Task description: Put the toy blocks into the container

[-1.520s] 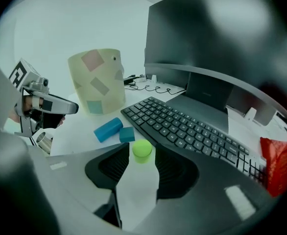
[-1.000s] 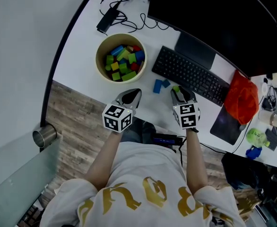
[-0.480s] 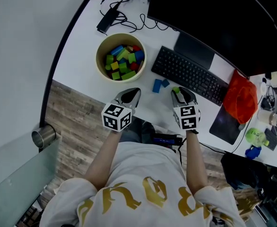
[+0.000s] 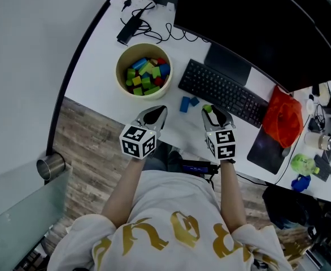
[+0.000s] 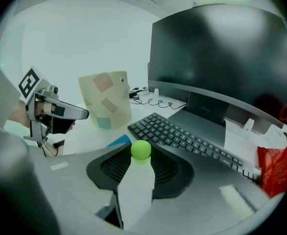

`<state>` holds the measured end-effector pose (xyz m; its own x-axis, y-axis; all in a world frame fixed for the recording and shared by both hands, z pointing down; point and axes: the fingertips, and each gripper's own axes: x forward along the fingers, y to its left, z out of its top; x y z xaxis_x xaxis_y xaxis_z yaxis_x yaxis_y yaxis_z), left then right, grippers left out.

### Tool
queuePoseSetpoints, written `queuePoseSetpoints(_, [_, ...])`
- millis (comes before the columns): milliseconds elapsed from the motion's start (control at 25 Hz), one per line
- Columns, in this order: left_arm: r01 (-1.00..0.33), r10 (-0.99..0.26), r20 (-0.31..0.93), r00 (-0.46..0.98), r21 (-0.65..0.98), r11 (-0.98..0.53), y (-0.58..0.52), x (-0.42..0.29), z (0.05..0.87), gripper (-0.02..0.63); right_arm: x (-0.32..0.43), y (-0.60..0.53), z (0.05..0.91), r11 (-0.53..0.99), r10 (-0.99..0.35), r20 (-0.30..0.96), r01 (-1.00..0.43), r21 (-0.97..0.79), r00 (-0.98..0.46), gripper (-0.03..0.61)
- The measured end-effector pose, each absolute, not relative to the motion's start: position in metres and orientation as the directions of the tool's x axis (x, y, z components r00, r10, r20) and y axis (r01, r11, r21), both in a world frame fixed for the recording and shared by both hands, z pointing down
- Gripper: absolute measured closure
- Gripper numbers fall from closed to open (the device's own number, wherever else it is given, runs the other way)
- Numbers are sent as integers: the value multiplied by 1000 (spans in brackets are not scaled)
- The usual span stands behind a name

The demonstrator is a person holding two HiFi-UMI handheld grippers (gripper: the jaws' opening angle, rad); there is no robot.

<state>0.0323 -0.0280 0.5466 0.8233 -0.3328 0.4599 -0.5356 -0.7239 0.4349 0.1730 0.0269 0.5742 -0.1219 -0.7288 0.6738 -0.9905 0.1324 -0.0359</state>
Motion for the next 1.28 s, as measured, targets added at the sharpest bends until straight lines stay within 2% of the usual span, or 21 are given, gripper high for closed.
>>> queuePoseSetpoints(200, [-557,-376,446,812,401,-727,-35,25,531,607,171,24,554,121,-768,621,-988,-99,-156,428])
queuePoseSetpoints(320, [-553,-390,442,808,340,-761,-35,22,519,607,161,23,540,148,-785,577,-973,-178,-225,426])
queuePoseSetpoints(720, [-520,-433,299,850,350,-779,-35,18,455,607,128,11,473,262,-848,382,-917,-300,-368,426])
queuePoseSetpoints(1280, [-576,-530,226,817,339,-744,-52,-8,416,607,101,-10,434,351,-847,296,-883,-312,-441,426])
